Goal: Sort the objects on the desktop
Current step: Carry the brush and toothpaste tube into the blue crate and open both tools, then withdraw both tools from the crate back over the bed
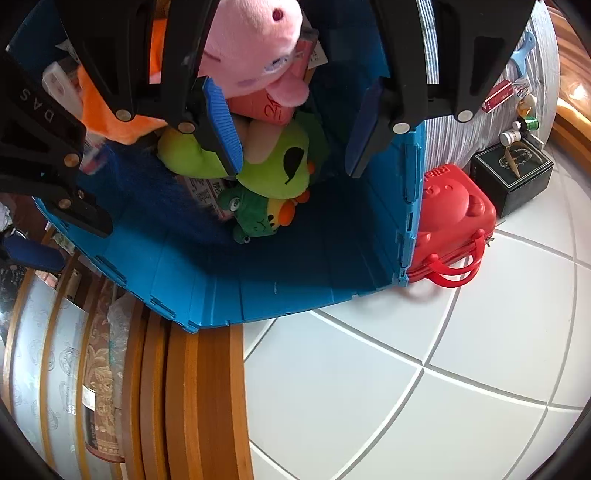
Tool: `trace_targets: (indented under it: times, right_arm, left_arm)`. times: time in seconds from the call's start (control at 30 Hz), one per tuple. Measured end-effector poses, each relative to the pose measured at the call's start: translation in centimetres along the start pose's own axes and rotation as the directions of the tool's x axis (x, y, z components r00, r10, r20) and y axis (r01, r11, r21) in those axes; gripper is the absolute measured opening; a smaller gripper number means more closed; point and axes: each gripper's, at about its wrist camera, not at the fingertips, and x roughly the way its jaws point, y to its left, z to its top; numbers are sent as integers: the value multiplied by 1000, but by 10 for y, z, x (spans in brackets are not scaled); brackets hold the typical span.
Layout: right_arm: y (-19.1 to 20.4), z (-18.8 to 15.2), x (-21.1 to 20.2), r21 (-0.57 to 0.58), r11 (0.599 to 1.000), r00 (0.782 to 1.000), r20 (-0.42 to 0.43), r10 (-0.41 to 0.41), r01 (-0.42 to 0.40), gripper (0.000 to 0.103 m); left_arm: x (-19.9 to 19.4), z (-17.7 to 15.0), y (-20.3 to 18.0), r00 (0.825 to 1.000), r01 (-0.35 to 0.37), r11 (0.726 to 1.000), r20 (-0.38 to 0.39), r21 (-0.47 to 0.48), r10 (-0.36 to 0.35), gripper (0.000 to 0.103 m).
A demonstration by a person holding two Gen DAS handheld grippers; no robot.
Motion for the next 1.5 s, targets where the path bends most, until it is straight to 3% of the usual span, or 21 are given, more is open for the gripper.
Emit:
trace_targets:
  times: [0.37,0.6,0.83,1.23,1.5]
  right_arm:
    - [1,-16,-29,8,1000,1000,-16,-9,10,102]
    - [4,-27,-73,59,998,999,24,36,-38,103]
    - [44,-35,-115,40,997,997,57,58,-61,103]
    - [202,-29,-170,-75,973,970,94,225,-218,103]
    - [318,-24,-158,-124,922,926,51,374,-366,103]
  left_arm:
    - [-36,-15,8,998,50,998,-31,26,-49,57]
    - [-79,-33,34,990,138,990,10,5,-138,58]
    - [-109,-67,74,988,132,991,77,-7,-131,63]
    - [-139,-153,224,993,49,997,113,-61,-42,64]
    - [-130,-236,371,995,-90,983,22,-163,95,64]
